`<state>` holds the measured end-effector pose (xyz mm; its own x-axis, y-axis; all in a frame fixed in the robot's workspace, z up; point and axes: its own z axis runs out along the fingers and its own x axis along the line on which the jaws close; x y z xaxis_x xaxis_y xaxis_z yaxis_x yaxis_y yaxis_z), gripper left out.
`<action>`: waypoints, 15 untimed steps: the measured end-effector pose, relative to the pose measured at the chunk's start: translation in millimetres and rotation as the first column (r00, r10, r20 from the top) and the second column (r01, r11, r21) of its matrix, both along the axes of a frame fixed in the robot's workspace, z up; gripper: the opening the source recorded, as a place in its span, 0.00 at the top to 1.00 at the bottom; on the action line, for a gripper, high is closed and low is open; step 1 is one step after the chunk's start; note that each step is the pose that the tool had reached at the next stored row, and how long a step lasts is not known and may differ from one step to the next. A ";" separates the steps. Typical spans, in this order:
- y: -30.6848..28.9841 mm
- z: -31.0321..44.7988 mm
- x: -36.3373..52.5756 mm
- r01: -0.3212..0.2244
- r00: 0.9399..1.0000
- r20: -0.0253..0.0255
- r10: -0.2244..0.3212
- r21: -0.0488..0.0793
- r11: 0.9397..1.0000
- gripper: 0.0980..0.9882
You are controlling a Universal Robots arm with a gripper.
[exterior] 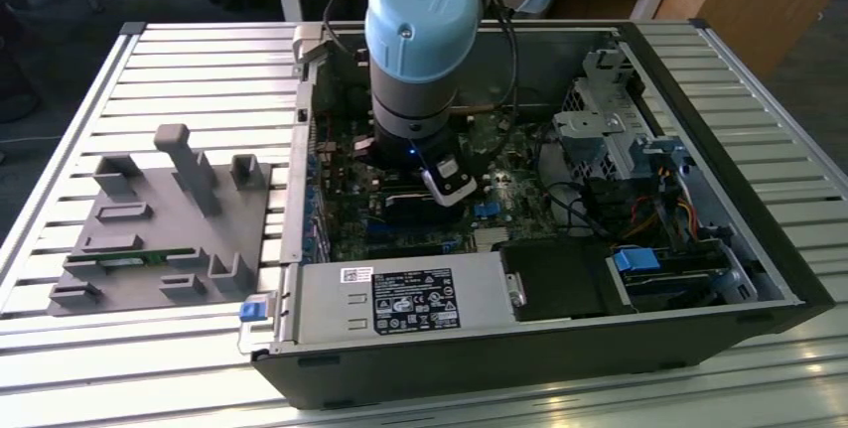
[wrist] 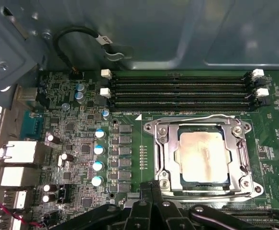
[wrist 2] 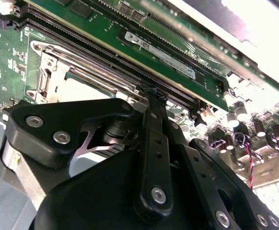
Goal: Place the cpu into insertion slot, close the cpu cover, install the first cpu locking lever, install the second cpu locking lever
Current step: 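Install the second cpu locking lever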
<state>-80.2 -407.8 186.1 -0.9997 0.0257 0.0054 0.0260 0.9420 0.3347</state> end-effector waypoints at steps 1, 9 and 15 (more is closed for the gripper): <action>-0.1 0.1 -0.2 0.000 1.000 0.000 0.000 0.000 1.000 0.99; -0.1 6.2 -2.1 0.000 1.000 0.000 0.000 0.000 1.000 0.99; -0.1 21.6 -2.4 0.000 1.000 0.000 0.000 0.007 1.000 0.99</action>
<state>-82.6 -407.9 207.7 -0.9997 0.0258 0.0058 0.0262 0.9397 0.3409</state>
